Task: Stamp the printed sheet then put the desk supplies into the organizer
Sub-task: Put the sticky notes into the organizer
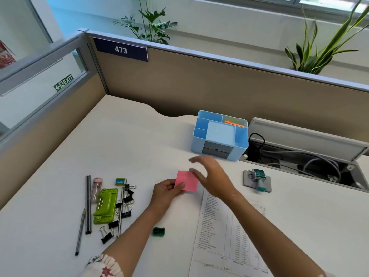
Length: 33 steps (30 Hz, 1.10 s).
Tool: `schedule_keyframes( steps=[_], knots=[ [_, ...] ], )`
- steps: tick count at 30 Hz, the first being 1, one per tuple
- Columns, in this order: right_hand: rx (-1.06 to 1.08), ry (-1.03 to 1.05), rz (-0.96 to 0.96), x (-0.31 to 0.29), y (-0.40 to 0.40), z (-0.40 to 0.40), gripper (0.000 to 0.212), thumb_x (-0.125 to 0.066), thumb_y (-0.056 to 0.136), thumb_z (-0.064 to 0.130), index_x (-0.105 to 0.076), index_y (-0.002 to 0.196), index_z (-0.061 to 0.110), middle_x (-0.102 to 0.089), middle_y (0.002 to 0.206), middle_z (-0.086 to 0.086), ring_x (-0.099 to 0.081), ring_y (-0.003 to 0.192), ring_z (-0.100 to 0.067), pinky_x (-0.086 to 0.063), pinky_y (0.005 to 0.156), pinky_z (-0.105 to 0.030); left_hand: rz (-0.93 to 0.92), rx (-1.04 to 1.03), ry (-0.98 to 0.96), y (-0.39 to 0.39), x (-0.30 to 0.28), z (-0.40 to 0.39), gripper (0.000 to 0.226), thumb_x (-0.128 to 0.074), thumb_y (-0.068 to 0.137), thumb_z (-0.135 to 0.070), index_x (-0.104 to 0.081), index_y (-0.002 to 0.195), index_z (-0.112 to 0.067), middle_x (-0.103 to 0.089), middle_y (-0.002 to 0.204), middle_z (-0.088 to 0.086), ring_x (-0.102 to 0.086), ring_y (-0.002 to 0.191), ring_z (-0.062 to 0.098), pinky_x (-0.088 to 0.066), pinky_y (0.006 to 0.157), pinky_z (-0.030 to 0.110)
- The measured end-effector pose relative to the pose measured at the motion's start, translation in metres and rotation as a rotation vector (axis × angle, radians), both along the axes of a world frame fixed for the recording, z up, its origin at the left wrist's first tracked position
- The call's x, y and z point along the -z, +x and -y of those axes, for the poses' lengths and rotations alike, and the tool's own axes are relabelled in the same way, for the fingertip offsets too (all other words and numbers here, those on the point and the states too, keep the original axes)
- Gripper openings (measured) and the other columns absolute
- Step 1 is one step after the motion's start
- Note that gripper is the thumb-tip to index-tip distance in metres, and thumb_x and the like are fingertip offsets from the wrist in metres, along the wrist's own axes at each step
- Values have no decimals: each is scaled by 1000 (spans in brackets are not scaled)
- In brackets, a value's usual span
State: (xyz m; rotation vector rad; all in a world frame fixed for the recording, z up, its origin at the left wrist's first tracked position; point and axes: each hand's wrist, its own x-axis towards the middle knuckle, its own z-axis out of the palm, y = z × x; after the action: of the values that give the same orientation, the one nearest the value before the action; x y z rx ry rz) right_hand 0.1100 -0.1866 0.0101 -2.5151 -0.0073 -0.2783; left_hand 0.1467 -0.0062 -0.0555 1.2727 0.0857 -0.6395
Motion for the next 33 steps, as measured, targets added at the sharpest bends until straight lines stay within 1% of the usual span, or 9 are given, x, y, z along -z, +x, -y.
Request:
schedule_keyframes(
  steps=[3, 7, 11, 15, 19, 23, 25, 28, 33],
  knots=[
    [-84, -45, -145, 6, -2, -4, 27, -57, 96, 31, -60, 123, 26, -65, 120, 9, -57, 105, -7, -44, 90, -19, 10, 0, 4, -1, -1, 1, 16, -73, 83, -5, -74, 99, -3, -75, 98, 17, -71, 92, 27, -55, 90, 37],
    [-86, -45, -155, 2, 1, 4, 22, -57, 97, 19, -64, 117, 22, -69, 114, 5, -63, 98, -14, -53, 84, -26, 12, -23, 15, -3, -3, 2, 13, -72, 84, -6, -73, 97, -2, -75, 95, 16, -71, 88, 22, -58, 84, 28],
    [25, 50, 20, -16, 9, 27, 16, -63, 93, 13, -67, 108, 20, -69, 101, 9, -60, 83, -5, -50, 76, -14, 9, -25, 26, -3, -3, 1, 18, -74, 82, -2, -72, 100, -1, -75, 96, 17, -71, 92, 24, -57, 86, 28],
    [237, 106, 252, -43, 21, 65, 14, -60, 94, 5, -68, 103, 13, -67, 96, 8, -60, 81, -8, -42, 76, -5, 8, 1, 47, -2, -4, 0, 21, -77, 80, -3, -72, 101, -4, -75, 96, 15, -70, 94, 23, -55, 92, 31],
    [416, 37, 421, -59, 38, 102, 19, -52, 95, 1, -66, 102, 10, -63, 93, 7, -56, 82, -7, -42, 76, -13, 44, 35, 112, -2, -6, 0, 22, -80, 79, -10, -74, 100, -9, -76, 95, 10, -71, 92, 18, -54, 90, 27],
    [526, -60, 409, -56, 59, 132, 19, -47, 97, 5, -65, 103, 9, -67, 92, -2, -58, 82, -18, -44, 73, -26, 50, 49, 130, -1, -6, 0, 23, -81, 78, -11, -74, 99, -10, -76, 94, 7, -71, 93, 18, -54, 88, 26],
    [544, -95, 366, -50, 67, 143, 20, -46, 98, 6, -65, 103, 9, -67, 93, -6, -58, 85, -23, -45, 72, -30, 58, 52, 141, -1, -8, 0, 23, -81, 78, -11, -74, 100, -10, -77, 94, 6, -71, 91, 14, -53, 82, 19],
    [558, -112, 310, -42, 77, 151, 21, -46, 96, 3, -65, 102, 8, -67, 94, -8, -58, 86, -28, -42, 71, -30, 73, 49, 150, -1, -9, 0, 24, -80, 78, -11, -73, 101, -7, -77, 94, 6, -70, 87, 10, -51, 74, 13],
    [539, -125, 199, -37, 84, 153, 26, -45, 92, -3, -65, 105, 6, -67, 97, -13, -58, 87, -31, -41, 70, -30, 70, 58, 147, -1, -9, -1, 24, -80, 79, -12, -73, 101, -9, -77, 95, 5, -70, 90, 11, -52, 77, 14]
  ],
)
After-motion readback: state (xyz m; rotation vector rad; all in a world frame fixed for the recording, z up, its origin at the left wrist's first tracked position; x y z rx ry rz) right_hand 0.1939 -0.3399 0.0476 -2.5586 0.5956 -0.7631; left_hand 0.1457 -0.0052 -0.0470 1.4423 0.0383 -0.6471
